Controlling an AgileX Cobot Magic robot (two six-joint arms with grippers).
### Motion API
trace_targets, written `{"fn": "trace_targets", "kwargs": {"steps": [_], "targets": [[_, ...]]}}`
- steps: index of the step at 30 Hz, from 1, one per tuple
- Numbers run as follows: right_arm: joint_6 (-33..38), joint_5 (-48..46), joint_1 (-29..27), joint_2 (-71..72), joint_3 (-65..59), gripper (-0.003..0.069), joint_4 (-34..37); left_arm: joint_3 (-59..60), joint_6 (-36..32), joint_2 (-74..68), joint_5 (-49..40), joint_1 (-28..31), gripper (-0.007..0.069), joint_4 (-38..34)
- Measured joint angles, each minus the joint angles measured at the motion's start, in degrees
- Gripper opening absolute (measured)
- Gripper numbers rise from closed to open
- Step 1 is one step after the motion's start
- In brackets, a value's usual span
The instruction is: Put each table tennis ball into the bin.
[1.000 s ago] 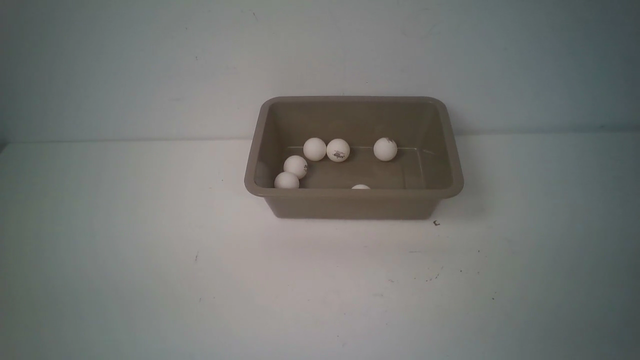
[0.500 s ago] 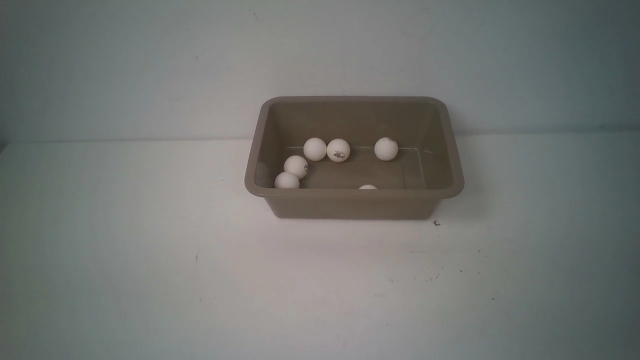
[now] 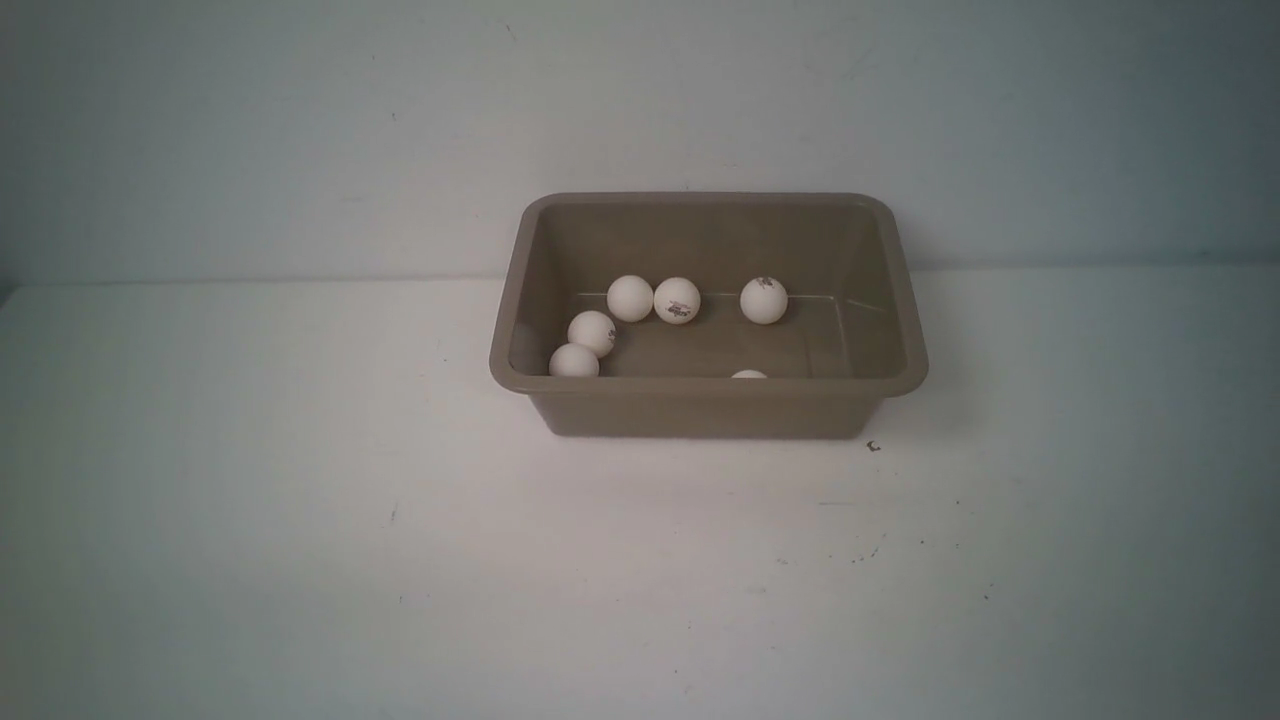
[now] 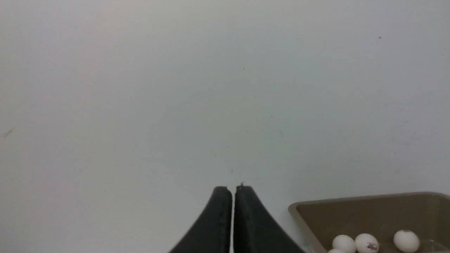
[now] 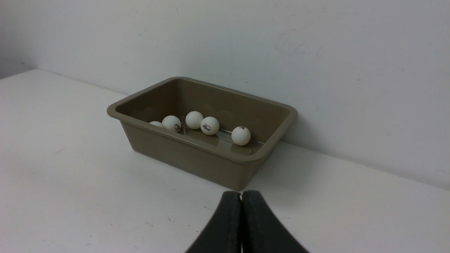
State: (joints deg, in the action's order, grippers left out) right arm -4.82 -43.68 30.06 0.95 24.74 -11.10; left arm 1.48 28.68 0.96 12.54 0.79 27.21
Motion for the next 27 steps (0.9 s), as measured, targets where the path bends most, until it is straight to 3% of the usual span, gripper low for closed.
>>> {"fn": "trace_targets", "kwargs": {"steps": [9,16,20,27], "targets": [[0.0,0.0,0.0,0.0,0.0,-0.0011,0.0,0.12,2.71,0.0,-24.88,4.18,-0.0004,-2.98],[0.0,-0.7,0.0,0.0,0.0,-0.0011,0.0,0.12,1.37,0.0,-30.83,4.22,-0.0004,5.74],[0.0,-0.82,0.0,0.0,0.0,-0.0011,0.0,0.12,1.37,0.0,-36.08,4.25,-0.0004,5.57],[0.0,-1.1,0.0,0.0,0.0,-0.0011,0.0,0.12,2.8,0.0,-36.1,4.25,-0.0004,5.07]]}}
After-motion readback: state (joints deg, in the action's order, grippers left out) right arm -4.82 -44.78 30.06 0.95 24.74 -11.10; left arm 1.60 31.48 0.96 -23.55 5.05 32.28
